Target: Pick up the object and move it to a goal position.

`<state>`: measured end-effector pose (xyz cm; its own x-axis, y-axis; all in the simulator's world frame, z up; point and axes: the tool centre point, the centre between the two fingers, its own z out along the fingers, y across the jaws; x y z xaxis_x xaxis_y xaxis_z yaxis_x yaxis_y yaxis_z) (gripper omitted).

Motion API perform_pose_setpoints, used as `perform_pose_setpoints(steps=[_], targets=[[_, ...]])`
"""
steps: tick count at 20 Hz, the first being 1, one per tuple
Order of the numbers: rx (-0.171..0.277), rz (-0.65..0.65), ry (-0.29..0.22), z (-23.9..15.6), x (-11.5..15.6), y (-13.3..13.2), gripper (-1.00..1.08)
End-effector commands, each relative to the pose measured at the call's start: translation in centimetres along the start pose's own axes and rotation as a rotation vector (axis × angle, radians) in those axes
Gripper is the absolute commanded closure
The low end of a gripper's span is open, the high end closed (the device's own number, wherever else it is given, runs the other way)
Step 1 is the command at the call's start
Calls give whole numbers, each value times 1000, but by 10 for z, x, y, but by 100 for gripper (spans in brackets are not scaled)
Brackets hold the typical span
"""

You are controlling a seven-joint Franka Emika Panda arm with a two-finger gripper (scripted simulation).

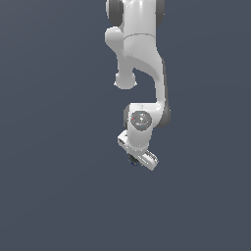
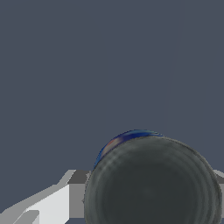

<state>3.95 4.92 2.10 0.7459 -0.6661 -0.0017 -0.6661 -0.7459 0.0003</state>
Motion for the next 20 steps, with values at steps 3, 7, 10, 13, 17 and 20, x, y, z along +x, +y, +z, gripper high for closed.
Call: perform_pose_setpoints(steps=[3, 7, 10, 13, 17, 20], targets=[[1, 2, 2, -12, 29, 25, 108], [1, 2, 2, -27, 64, 56, 108], [1, 2, 2, -38, 91, 79, 108], [1, 2, 2, -48, 117, 102, 108], [1, 2, 2, -60, 148, 127, 108], [0, 2, 2, -67, 164, 139, 108]])
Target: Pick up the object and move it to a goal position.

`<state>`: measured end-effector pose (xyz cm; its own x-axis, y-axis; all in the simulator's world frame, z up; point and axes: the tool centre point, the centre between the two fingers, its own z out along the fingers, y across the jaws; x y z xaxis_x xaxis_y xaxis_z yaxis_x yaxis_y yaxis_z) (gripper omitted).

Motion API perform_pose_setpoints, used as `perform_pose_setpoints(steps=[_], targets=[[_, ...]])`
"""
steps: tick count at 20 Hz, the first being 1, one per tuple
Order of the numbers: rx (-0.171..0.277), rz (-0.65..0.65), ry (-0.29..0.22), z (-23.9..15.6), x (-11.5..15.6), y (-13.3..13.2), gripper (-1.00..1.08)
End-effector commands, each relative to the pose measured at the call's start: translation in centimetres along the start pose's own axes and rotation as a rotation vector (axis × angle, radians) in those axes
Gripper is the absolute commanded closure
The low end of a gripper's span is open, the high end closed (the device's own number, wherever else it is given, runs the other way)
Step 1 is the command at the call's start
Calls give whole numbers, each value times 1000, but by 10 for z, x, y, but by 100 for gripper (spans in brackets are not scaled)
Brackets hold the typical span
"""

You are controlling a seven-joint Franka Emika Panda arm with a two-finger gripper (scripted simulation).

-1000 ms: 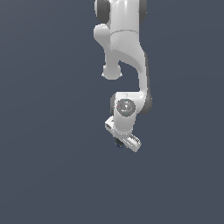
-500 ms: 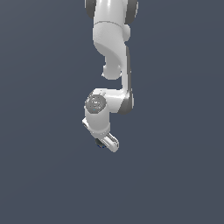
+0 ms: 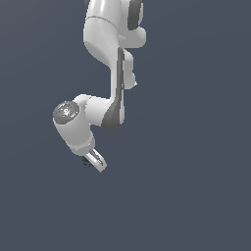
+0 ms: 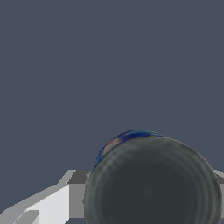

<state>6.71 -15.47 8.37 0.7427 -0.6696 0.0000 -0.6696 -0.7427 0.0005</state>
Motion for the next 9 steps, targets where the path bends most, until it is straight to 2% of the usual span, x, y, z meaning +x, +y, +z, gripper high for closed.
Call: perform_pose_setpoints(steps=[1, 9], targets=[[0, -2, 0, -5, 12, 8, 108], [0, -2, 0, -9, 25, 16, 108]])
